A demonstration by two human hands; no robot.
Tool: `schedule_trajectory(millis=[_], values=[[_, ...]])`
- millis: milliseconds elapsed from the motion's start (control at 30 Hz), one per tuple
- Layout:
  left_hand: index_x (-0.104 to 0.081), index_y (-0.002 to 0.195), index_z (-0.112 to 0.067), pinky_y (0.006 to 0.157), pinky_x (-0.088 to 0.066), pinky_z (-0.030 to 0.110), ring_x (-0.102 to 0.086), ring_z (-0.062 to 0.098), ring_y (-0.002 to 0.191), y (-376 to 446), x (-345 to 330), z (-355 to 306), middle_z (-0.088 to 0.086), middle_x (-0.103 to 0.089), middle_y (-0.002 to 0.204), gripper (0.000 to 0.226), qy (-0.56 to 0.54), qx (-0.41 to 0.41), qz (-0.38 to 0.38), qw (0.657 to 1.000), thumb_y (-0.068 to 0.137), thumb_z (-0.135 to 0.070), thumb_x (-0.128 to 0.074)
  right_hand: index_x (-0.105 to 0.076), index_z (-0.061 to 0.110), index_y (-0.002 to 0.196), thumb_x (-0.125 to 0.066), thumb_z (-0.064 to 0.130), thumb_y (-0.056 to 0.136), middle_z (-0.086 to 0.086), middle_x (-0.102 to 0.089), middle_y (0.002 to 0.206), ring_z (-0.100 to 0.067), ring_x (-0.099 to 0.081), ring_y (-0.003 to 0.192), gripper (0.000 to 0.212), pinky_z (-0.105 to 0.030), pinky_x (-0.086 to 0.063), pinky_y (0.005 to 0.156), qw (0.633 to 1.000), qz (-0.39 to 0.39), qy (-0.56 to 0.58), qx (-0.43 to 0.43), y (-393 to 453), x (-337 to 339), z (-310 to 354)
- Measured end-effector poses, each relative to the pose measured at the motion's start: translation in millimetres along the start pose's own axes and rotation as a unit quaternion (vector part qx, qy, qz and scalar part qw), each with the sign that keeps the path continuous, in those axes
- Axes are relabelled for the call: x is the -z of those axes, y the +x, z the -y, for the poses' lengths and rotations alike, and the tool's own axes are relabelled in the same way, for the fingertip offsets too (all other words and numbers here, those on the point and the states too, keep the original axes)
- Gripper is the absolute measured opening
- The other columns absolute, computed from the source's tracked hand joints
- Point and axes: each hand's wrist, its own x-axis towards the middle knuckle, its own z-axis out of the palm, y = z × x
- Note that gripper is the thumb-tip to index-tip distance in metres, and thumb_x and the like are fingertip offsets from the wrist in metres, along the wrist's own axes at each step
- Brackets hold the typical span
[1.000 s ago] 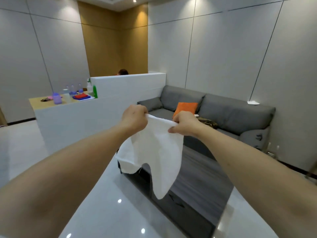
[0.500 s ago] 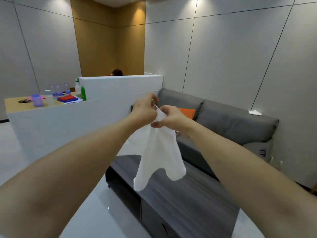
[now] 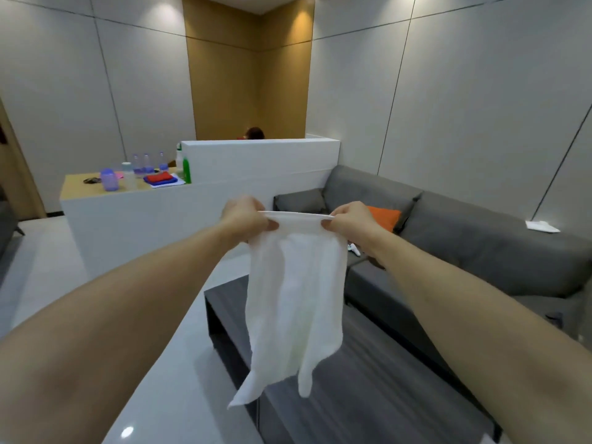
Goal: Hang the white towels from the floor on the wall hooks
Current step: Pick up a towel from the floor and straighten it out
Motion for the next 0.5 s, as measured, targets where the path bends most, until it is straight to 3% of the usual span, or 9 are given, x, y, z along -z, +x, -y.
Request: schedule_trajectory(millis=[100,200,267,367,500], values=[[-0.07,0.087,-0.012,0.047,-0.051,0.023,-0.067,0.022,0.075,-3,-26,-51,0.006,-0.066,0.082,0.025,-0.086,-0.025,-0.014,0.996,0.068,-0.023,-0.083,-0.07,0.004,0.099,-0.078,0.011,0.075,-0.008,-0.071,0.09,-0.021,-0.066,0.082,0.025,-0.033,-0.052,0.073,0.987,0.154,0.017,0.033,2,24,-16],[-0.069,0.088,-0.018,0.052,-0.052,0.023,-0.067,0.018,0.078,-14,-59,-102,0.003,-0.067,0.084,0.024,-0.086,-0.045,0.009,0.995,0.068,-0.026,-0.08,-0.066,0.013,0.116,-0.081,0.007,0.073,-0.009,-0.069,0.113,-0.024,-0.067,0.102,0.046,-0.04,-0.056,0.088,0.958,0.265,0.084,0.073,-2,35,-21],[-0.065,0.097,-0.02,0.068,-0.057,0.032,-0.065,0.021,0.088,-21,-78,-122,0.006,-0.065,0.094,0.032,-0.099,-0.023,0.036,0.994,0.068,-0.026,-0.077,-0.066,0.008,0.115,-0.08,0.003,0.073,-0.015,-0.069,0.112,-0.03,-0.067,0.102,0.045,-0.048,-0.055,0.09,0.96,0.238,0.126,0.077,-2,43,-30],[-0.058,0.107,-0.017,0.091,-0.054,0.044,-0.06,0.027,0.103,-34,-98,-132,0.011,-0.059,0.112,0.047,-0.186,0.017,0.07,0.98,0.063,-0.009,-0.07,-0.066,0.005,0.11,-0.081,0.008,0.074,-0.015,-0.07,0.106,-0.029,-0.069,0.097,0.039,-0.05,-0.056,0.087,0.962,0.189,0.186,0.056,4,59,-50],[-0.054,0.112,-0.016,0.094,-0.051,0.048,-0.057,0.03,0.106,-47,-122,-130,0.011,-0.057,0.113,0.059,-0.156,0.022,0.03,0.987,0.054,-0.007,-0.064,-0.071,0.008,0.1,-0.085,0.018,0.068,-0.013,-0.073,0.095,-0.027,-0.072,0.087,0.036,-0.049,-0.059,0.08,0.958,0.196,0.197,0.067,12,76,-63]])
